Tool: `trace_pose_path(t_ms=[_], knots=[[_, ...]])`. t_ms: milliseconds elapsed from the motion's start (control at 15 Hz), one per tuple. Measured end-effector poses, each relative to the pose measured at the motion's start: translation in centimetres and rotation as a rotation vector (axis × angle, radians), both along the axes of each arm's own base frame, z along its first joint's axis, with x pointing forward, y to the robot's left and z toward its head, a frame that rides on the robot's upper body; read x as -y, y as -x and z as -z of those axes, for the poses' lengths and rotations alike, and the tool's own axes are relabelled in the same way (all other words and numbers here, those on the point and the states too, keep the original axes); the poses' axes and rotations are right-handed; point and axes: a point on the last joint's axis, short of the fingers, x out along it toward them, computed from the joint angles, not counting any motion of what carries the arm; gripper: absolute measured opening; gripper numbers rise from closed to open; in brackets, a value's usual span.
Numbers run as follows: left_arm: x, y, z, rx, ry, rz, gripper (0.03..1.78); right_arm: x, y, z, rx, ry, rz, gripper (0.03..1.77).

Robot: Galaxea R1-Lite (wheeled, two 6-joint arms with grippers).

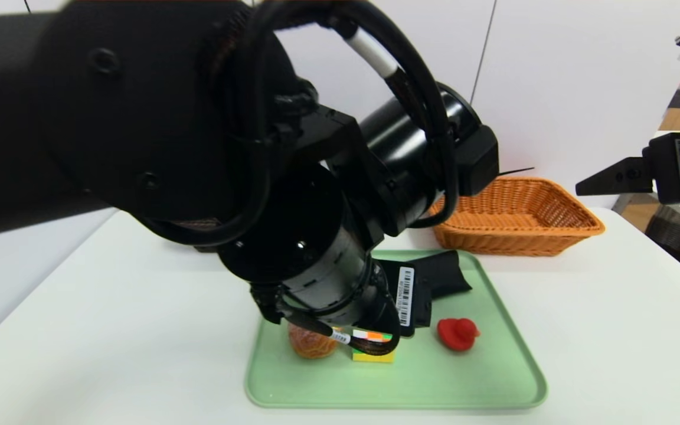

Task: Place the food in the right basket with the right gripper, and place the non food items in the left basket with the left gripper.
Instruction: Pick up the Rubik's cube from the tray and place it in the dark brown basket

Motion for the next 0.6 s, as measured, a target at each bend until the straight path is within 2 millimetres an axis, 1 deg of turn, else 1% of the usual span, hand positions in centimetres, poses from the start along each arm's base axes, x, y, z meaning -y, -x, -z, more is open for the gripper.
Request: trace_pose_path(t_ms=[133,333,600], knots=[[0.8,-0.3,0.9,-0.018,-0.005,-0.018,1.69,0.3,0.8,0.3,-0.006,-0.009,0.009,1.7],[1.8,-0.8,1.7,-0.017,0.006,-0.025,1.69,0.8,1.8,0.5,-0.004,-0.014,0.014,1.7],[2.9,-1.7,2.9,-0.02,0.018,-0.043,1.69,1.1,2.5,0.6,0.001,-0.02,0.018,1.7]])
